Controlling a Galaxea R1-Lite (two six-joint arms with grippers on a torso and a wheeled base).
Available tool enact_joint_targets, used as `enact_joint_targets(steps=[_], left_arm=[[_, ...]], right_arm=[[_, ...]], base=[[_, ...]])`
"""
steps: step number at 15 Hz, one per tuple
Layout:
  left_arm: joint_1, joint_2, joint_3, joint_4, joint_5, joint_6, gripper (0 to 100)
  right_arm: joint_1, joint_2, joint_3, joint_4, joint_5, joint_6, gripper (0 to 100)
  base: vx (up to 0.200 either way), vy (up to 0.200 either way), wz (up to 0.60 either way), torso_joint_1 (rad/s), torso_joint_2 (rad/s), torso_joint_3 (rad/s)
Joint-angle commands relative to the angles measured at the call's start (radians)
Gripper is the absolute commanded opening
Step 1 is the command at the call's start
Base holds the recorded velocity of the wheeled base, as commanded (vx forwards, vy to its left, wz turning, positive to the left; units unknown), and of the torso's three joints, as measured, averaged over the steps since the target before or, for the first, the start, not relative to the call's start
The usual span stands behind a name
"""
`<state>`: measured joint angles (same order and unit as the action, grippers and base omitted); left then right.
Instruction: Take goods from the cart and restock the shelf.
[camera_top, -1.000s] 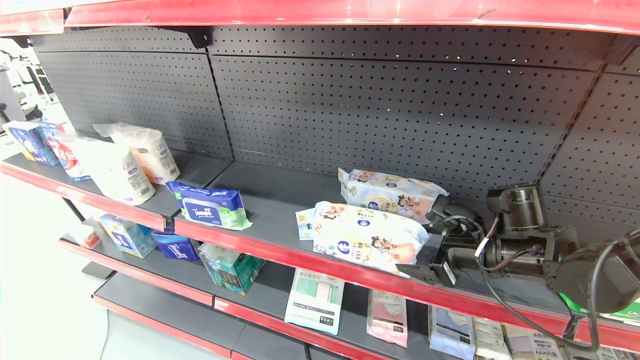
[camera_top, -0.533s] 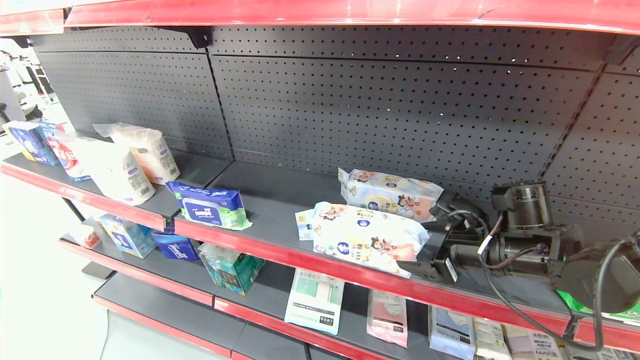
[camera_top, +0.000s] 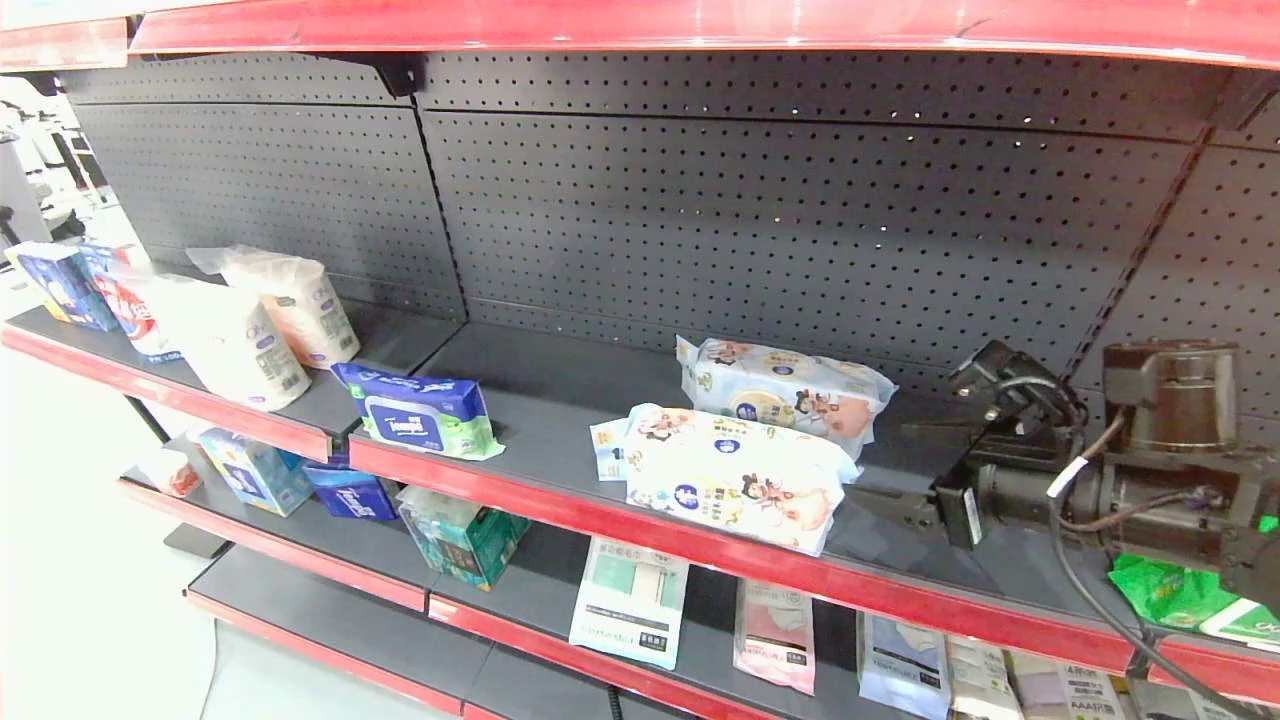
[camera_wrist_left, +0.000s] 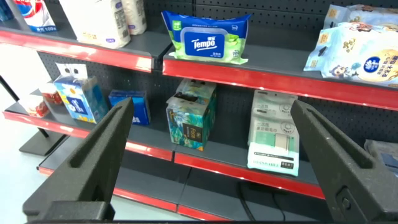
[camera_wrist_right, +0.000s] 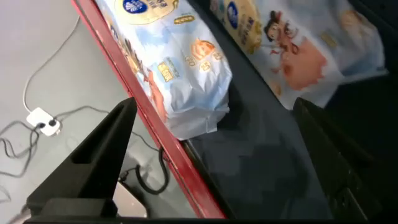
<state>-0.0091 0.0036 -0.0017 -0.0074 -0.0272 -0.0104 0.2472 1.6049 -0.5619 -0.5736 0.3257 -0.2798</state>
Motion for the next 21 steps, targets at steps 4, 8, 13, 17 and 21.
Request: enact_joint_targets(steps=[4,8,13,17,21], left_arm=[[0.0,-0.001,0.0,0.0,0.0,0.0,100],[0.0,-0.001,0.0,0.0,0.0,0.0,100],[0.0,-0.001,0.0,0.0,0.0,0.0,100],[0.0,-0.001,0.0,0.0,0.0,0.0,100],[0.0,-0.001,0.0,0.0,0.0,0.0,100]], right_arm=[[-0.054,-0.336,0.235,0.0,-0.065,0.108,100],[-0.155,-0.608,0.425,0.0,-0.062,0.12,100],[-0.161,-0.968,0.562,0.072,-0.111,0.175,100],[-0.163,-1.261,0.56,0.285,-0.119,0.179,100],[-0.166,-1.51,0.556,0.489,-0.152,0.235,100]], base=[[0.0,0.0,0.0,0.0,0.0,0.0],[0.0,0.0,0.0,0.0,0.0,0.0],[0.0,0.0,0.0,0.0,0.0,0.0],[0.0,0.0,0.0,0.0,0.0,0.0],[0.0,0.0,0.0,0.0,0.0,0.0]])
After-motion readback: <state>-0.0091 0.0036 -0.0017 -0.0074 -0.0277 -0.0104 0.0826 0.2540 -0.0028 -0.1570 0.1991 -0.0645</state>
